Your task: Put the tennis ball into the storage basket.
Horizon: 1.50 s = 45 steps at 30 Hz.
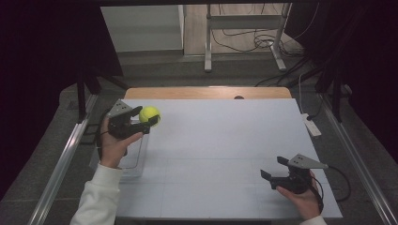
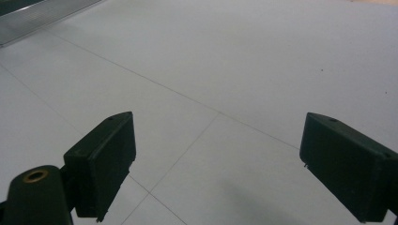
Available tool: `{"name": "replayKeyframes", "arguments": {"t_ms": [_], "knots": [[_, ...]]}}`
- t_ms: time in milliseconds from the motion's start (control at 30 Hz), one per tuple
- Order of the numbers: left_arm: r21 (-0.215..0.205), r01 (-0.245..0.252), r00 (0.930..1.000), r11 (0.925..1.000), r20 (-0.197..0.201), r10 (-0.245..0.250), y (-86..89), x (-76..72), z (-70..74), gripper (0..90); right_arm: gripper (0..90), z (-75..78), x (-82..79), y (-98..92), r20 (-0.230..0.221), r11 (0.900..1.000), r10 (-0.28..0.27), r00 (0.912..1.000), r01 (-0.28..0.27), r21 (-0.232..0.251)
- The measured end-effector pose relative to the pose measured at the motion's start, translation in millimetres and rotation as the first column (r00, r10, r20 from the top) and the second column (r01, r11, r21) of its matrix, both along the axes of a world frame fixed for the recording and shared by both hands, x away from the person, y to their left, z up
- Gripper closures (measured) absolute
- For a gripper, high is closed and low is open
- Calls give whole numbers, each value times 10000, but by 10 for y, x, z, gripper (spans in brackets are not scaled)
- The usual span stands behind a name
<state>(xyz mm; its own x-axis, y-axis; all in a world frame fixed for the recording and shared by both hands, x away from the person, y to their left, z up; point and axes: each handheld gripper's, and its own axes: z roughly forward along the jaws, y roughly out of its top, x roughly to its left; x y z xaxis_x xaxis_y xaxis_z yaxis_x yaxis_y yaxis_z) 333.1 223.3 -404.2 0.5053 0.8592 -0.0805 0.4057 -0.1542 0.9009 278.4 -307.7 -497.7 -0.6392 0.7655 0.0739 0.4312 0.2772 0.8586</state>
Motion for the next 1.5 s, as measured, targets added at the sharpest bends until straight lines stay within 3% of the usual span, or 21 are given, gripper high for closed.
{"name": "replayKeyframes", "arguments": {"t_ms": [800, 1500], "knots": [[52, -655, 9979, 9978, -15, 655, 171, 38, -39, 274, 109, -7, 4, -1, -39, 10000, -2, 10000, 2, 27], [-178, -1124, 9936, 9935, 27, 1125, 338, 47, -46, 274, 109, -8, 5, -5, -30, 10000, -6, 10000, 6, 1]]}}
